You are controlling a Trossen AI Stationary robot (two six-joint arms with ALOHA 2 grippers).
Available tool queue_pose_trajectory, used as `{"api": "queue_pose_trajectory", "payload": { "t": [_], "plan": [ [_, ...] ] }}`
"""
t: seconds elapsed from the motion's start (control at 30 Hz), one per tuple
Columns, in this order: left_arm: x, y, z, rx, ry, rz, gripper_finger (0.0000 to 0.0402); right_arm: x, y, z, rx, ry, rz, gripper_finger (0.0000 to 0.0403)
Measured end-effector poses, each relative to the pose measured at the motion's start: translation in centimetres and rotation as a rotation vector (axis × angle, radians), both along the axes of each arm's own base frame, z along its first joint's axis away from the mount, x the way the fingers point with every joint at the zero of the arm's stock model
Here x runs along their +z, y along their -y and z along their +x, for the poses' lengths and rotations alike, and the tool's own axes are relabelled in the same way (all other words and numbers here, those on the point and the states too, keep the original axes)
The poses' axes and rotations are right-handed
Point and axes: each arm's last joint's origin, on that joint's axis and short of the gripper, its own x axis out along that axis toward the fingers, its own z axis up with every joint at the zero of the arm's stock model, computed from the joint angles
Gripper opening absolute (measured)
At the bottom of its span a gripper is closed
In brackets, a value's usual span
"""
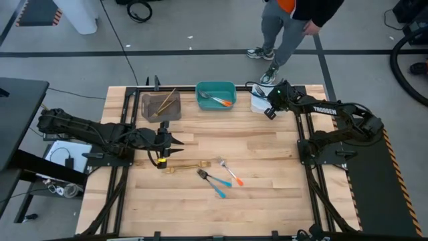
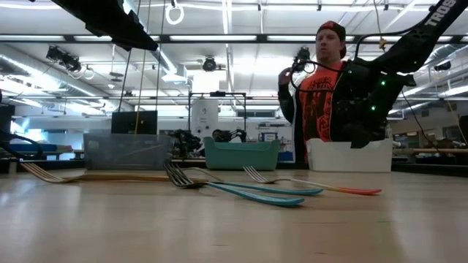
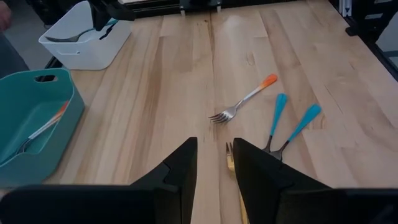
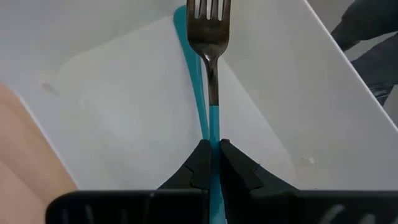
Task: Sort silverware by color (type)
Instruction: Put the blue fork into the white bin
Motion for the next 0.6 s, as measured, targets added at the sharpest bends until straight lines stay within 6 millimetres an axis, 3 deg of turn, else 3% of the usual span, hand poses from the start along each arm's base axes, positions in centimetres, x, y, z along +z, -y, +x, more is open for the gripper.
{"api": "queue_pose_trajectory", "payload": {
  "t": [0.6],
  "plan": [
    [-0.01,0.00,0.00,0.002,0.000,-0.004,0.0112,-0.14,-0.15,-0.10,-0.031,0.011,0.028,0.0048]
  ]
}}
